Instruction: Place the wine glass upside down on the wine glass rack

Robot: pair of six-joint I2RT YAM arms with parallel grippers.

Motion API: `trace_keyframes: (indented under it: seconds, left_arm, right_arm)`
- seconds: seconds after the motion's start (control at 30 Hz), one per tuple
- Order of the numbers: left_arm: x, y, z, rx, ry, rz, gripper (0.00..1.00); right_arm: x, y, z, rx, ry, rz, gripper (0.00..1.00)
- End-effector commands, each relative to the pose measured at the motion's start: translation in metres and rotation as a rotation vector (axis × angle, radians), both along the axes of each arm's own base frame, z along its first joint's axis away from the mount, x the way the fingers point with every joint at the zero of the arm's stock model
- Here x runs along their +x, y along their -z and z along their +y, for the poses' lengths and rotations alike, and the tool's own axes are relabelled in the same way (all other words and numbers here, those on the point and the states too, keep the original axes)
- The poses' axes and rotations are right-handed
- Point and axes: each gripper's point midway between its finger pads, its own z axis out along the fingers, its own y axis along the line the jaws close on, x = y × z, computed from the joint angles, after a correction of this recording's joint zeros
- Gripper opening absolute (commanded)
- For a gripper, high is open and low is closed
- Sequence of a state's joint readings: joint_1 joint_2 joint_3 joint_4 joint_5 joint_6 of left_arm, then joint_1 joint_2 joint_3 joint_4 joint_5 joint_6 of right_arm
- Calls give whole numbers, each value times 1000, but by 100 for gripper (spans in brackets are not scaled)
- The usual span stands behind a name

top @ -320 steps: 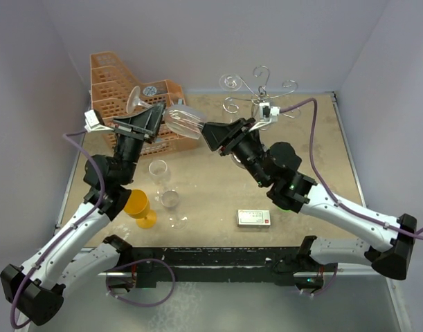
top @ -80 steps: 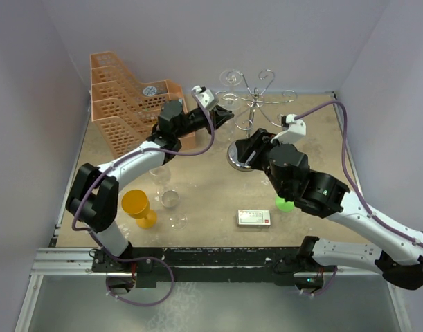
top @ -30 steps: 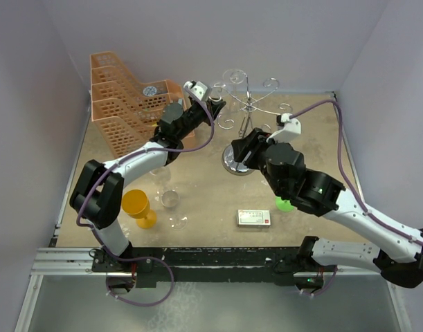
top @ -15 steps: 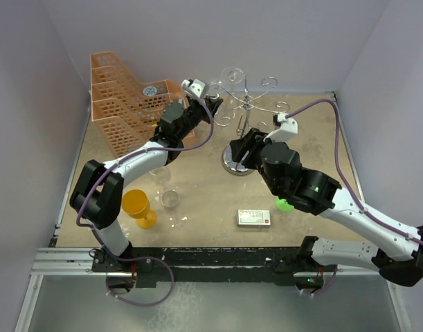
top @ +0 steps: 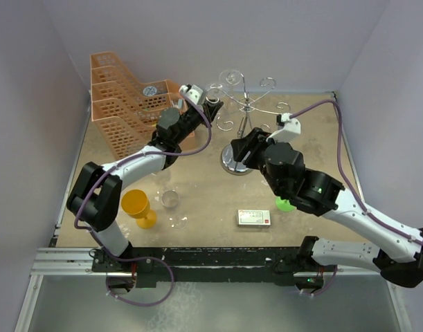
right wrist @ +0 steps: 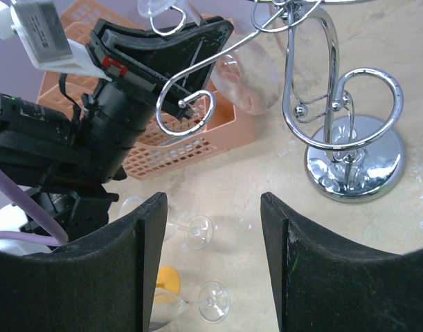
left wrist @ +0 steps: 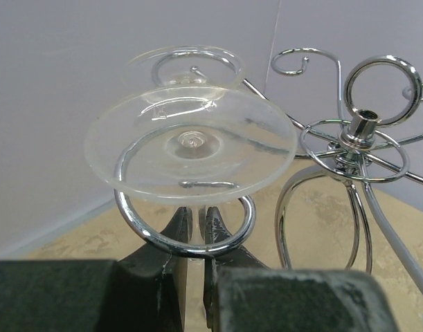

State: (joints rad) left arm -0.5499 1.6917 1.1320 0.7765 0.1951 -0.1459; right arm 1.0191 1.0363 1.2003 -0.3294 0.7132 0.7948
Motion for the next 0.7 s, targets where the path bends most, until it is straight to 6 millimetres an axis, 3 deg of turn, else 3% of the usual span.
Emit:
trace_keyframes:
  seconds: [0.0, 0.2, 0.5, 0.67]
  left_arm:
    - [-18, -63, 5, -31, 36, -211, 0]
    - [-12, -63, 7, -1, 8, -228, 0]
    - [-6, -76, 32, -59, -127, -226, 0]
    - [-7, -78, 33, -63, -127, -220, 0]
  right_arm:
    - [-1, -25, -5, 94, 14, -51, 59]
    - [-2, -26, -8, 98, 19, -55, 59]
    - [-2, -25, -9, 97, 19, -55, 59]
    - [-2, -24, -9, 97, 19, -54, 59]
